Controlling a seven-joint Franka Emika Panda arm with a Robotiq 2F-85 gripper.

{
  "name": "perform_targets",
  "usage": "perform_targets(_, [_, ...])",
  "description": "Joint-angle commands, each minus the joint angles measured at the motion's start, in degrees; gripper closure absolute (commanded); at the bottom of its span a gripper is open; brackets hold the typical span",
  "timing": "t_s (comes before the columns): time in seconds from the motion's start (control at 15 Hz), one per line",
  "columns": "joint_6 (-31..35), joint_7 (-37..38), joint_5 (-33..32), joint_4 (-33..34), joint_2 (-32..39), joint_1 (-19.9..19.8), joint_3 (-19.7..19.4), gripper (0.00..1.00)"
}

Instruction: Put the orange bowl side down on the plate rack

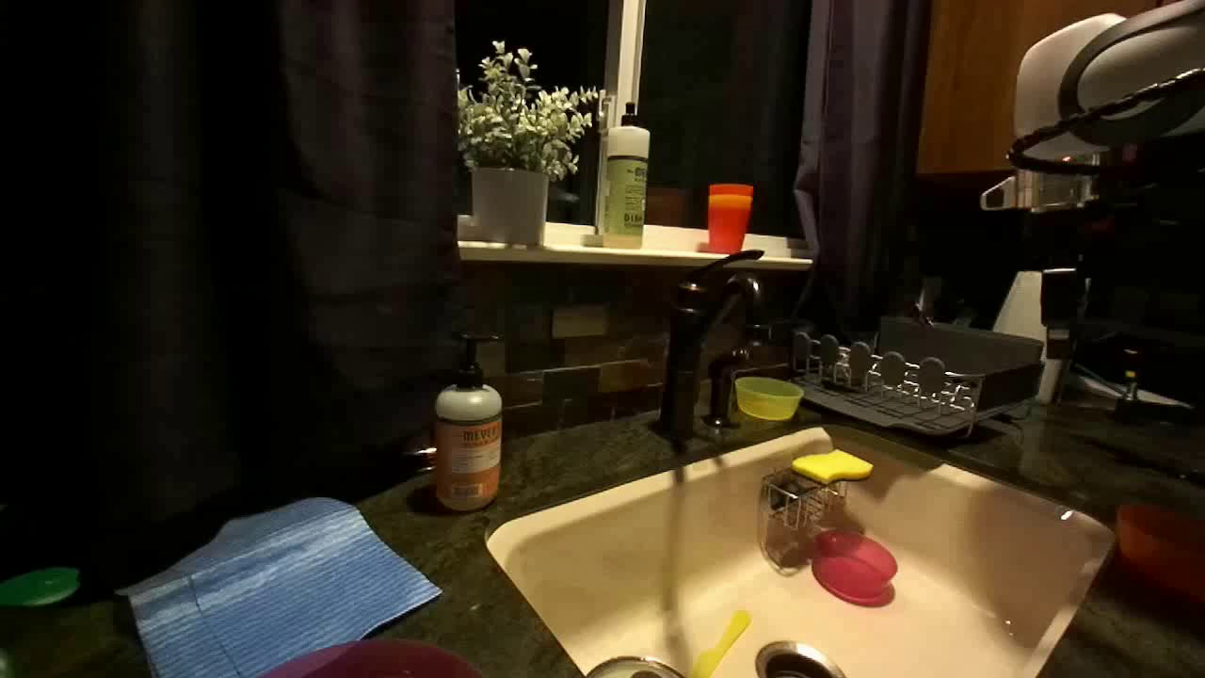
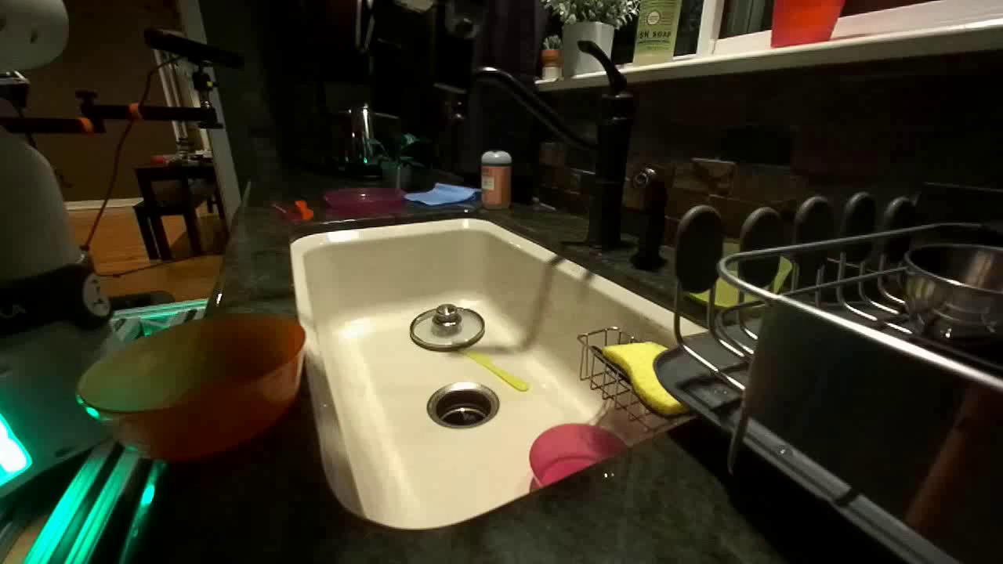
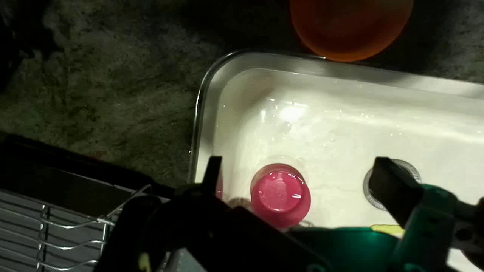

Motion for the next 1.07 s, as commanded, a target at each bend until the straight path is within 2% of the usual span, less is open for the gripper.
perform_targets(0.0, [-0.21,0.24,-0.24,0.09,-0.04,0.53,-0.44,0.00])
perform_targets(0.4, [-0.21,0.24,-0.24,0.09,-0.04,0.53,-0.44,0.00])
perform_targets(0.6, [-5.32,8.86,-1.06,0.05,1.51,-1.61,2.50,0.00])
perform_targets(0.73, [-9.97,12.70,-0.50,-0.35,1.54,-1.67,3.46,0.00])
perform_targets(0.87, [-13.46,11.79,-0.17,-1.13,0.71,-0.85,2.82,0.00])
perform_targets(1.0, [-13.42,5.01,-1.35,-2.91,-1.40,0.31,0.57,0.00])
